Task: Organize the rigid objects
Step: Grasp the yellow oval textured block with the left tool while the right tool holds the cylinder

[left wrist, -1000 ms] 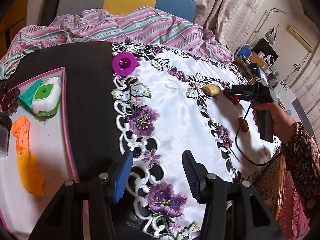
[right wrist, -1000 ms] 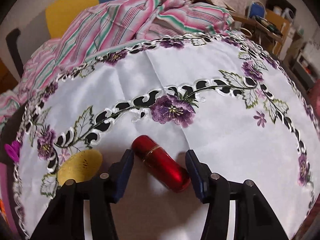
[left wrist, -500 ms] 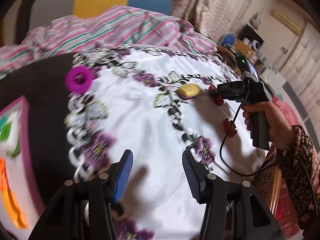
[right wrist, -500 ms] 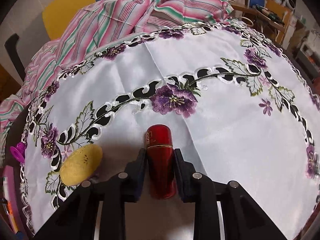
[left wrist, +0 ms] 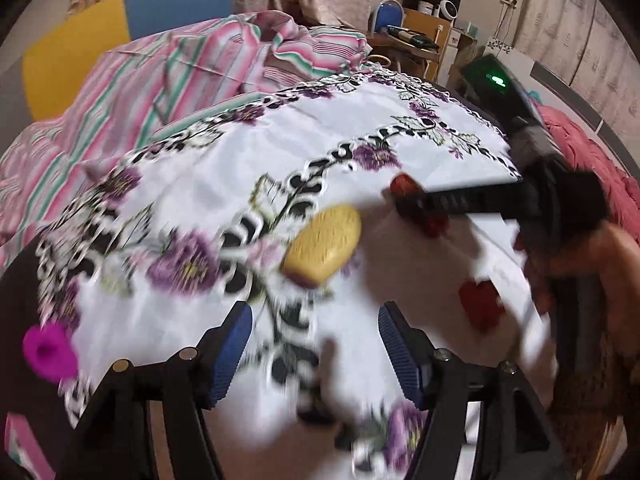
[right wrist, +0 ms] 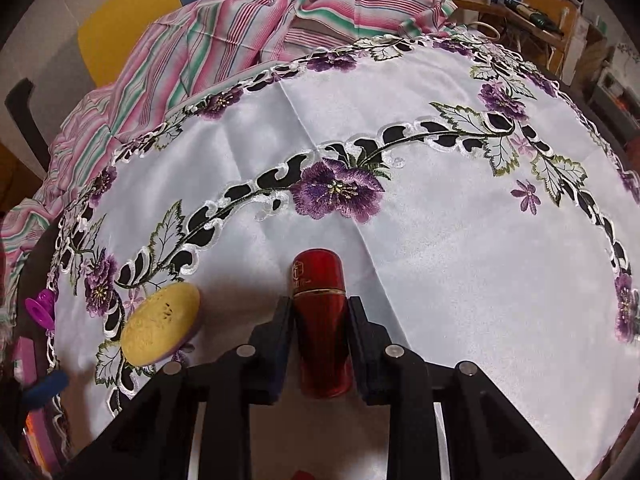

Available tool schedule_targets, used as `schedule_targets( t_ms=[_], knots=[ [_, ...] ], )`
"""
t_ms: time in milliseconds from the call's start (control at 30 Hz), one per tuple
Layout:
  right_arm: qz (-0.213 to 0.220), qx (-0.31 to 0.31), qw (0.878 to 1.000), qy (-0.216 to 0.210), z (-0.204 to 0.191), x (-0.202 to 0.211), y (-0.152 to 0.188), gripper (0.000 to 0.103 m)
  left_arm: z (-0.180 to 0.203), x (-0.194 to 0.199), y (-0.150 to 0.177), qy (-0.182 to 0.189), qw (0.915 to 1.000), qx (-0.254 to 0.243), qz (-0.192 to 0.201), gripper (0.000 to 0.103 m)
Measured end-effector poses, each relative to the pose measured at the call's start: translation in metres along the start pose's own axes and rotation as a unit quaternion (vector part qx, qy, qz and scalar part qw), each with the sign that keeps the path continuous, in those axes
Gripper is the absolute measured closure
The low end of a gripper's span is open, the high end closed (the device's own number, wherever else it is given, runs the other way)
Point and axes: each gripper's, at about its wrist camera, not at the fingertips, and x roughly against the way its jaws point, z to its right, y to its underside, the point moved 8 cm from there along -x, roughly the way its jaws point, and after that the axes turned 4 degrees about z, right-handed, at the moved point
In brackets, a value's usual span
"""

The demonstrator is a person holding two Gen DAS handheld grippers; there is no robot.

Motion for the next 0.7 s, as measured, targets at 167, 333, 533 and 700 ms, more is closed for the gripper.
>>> schedule_targets(
  t_ms=[167, 333, 533, 700],
  knots=[
    [-0.001, -0.006, 1.000, -0.006, 0.001, 0.000, 0.000, 0.076, -0.005, -0.035, -0.011, 0.013, 0.9996, 0.001, -0.027, 0.036],
    [-0.001, -0.017, 1.000, -0.012, 0.002, 0.000, 0.001, 0.076, 0.005, -0.051, -0.022, 0.041, 0.9987, -0.012, -0.029, 0.037],
    [-0.001, -0.016, 1.000, -0.011, 0.002, 0.000, 0.001, 0.076, 0.010, -0.063, -0.025, 0.047, 0.9986, -0.013, -0.023, 0.048],
    [-0.002, -0.013, 1.000, -0.007, 0.001, 0.000, 0.001, 0.076, 0.009, -0.063, -0.019, 0.059, 0.9983, 0.000, -0.004, 0.059]
  ],
)
